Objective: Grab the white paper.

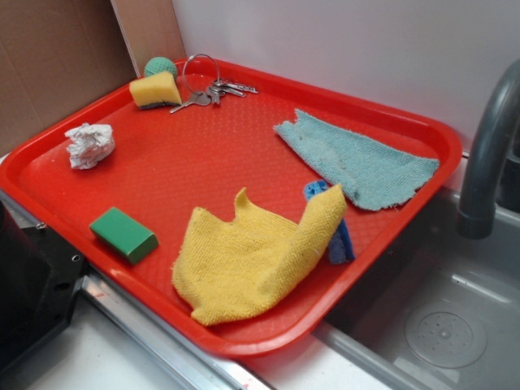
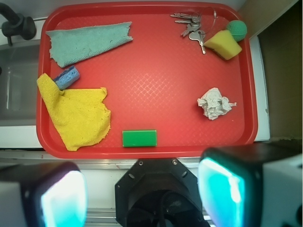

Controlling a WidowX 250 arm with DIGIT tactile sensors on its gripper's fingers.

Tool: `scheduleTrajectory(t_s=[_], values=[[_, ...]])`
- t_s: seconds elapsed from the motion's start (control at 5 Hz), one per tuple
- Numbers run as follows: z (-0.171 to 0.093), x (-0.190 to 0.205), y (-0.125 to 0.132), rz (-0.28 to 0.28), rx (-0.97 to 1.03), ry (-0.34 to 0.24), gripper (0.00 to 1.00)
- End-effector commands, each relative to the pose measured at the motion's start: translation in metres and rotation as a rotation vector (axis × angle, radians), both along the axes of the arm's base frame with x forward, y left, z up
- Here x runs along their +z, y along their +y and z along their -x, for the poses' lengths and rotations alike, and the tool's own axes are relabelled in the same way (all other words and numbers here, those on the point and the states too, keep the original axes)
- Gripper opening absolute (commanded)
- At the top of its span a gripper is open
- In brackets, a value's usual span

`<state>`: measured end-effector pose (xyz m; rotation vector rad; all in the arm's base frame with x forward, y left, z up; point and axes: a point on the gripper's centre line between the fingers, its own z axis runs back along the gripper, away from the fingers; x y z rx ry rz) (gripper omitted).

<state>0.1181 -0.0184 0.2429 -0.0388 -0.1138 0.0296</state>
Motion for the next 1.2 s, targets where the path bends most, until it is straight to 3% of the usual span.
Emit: scheduleTrajectory(t_s=[0.0,0.2,0.4,0.8,1.0], values=[[0.0,0.0,0.0,0.0,0.0,0.0,1.0],[-0.024,-0.05,0.045,-0.051,0.24,0.129,1.0],[-0.05,-0.091,0.076,-0.124,0.497,0.108,1.0],[-0.059,-0.133,0.11,-0.199,1.023,-0.134,1.0],[-0.044,-0.152,0.127,-0.094,1.218,-0.071,1.0]])
